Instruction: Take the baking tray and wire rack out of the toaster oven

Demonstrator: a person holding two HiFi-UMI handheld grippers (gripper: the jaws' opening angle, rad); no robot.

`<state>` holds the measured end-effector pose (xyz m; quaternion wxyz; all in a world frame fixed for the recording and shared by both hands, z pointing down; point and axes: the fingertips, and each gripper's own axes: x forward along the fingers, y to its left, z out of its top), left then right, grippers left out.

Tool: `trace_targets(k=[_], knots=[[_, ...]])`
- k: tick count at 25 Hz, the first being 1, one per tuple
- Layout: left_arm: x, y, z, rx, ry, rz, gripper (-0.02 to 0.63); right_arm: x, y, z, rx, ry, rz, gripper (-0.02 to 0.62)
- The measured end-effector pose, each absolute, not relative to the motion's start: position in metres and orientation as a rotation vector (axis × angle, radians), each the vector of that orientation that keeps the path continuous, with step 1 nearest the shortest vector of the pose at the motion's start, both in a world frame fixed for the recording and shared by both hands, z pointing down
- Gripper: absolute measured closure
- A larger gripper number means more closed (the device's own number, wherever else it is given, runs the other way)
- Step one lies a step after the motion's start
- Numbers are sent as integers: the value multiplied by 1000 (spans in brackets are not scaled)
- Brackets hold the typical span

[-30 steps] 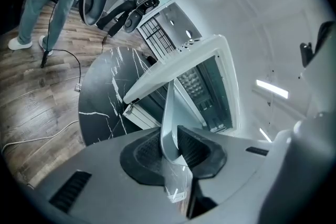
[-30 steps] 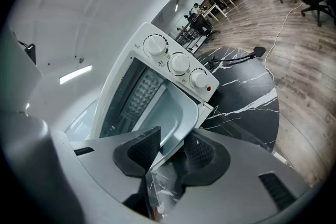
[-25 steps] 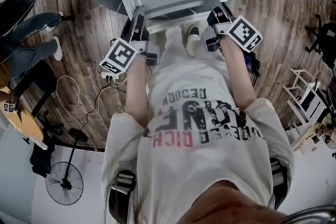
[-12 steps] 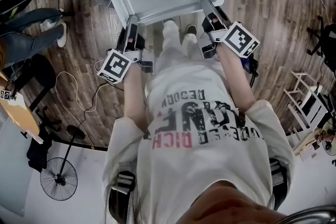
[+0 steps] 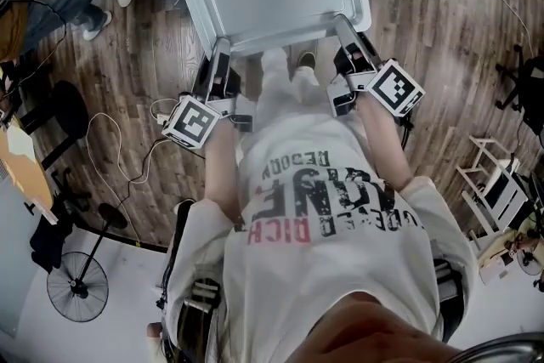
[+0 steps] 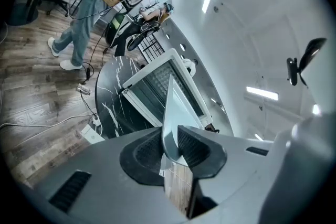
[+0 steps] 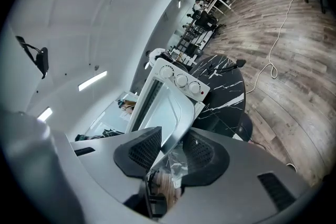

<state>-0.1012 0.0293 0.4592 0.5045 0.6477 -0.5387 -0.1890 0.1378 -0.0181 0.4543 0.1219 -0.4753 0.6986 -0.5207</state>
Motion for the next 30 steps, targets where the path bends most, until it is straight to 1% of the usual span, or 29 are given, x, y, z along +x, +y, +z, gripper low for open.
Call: trace_targets(k=[14,18,23,30], knots=[[-85,46,399,1654,-1291,-525,534,154,-6,392,-1262,2096,-1420,485],[-97,35,383,1679,-1290,-553,534,142,-15,375,-1232,2120,-1382,485],[-96,19,365,1710,-1281,-578,535,143,-31,356,-1198,2125,-1346,486],[-109,-13,353,1722,-1253,-595,535,131,-58,352,-1189,2118,-1357,486]])
